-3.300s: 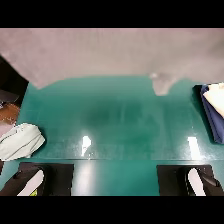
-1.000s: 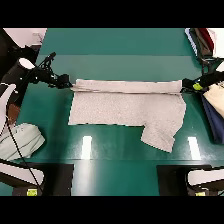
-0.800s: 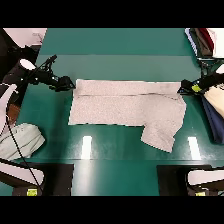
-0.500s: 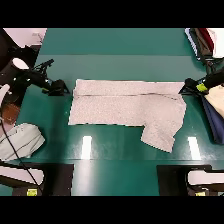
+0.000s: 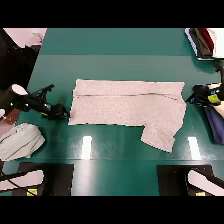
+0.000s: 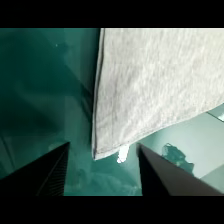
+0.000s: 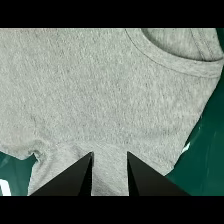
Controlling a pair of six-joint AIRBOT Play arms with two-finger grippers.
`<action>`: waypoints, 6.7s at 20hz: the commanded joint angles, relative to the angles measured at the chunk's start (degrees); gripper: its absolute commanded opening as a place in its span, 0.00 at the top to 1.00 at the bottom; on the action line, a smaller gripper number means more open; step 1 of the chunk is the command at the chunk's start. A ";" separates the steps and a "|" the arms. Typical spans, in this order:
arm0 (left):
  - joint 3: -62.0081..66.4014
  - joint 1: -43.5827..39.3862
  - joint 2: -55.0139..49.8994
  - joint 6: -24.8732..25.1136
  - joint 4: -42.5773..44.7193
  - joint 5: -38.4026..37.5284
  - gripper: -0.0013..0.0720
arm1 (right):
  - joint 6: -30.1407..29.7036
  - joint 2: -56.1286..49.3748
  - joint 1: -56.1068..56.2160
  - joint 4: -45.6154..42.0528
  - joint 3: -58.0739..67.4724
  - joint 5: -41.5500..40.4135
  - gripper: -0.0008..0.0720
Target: Fold the shirts.
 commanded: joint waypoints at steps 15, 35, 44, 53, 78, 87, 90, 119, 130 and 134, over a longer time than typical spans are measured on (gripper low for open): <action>1.25 -3.67 1.14 1.25 -5.92 3.87 0.95 | -0.04 2.60 -13.25 -0.37 -13.14 6.64 0.42; 5.95 -3.67 6.03 1.09 -0.72 -2.64 0.95 | 1.90 11.52 -4.79 -0.20 -26.60 -2.67 0.97; -1.99 -3.67 22.62 -1.86 3.76 -19.23 0.95 | 1.88 32.65 -4.79 -2.03 -22.58 10.88 0.97; -3.04 -3.67 22.84 -11.89 2.99 12.74 0.95 | -1.64 17.81 -4.76 2.99 -13.27 -2.73 0.97; 14.86 -3.67 2.25 -6.27 -9.99 12.02 0.19 | -3.82 -16.04 -0.15 2.97 9.79 -2.29 0.36; 14.80 -11.37 2.32 -4.74 -10.08 11.67 0.94 | -13.25 -21.68 -11.78 9.94 2.14 0.00 0.04; 14.80 -16.44 2.29 -4.76 -10.10 14.10 0.94 | -16.79 -26.99 -12.11 16.76 2.21 1.03 0.08; 50.75 -43.36 -36.24 -14.05 -7.96 12.39 0.95 | -4.92 -12.07 13.07 25.33 24.94 9.73 0.97; 53.05 -41.64 -35.95 -13.27 -0.61 6.54 0.95 | -3.30 -15.08 23.45 25.35 33.66 8.17 0.98; 55.01 -36.39 -30.25 -11.78 1.90 1.70 0.95 | -3.30 -18.82 27.56 25.29 38.03 8.15 0.97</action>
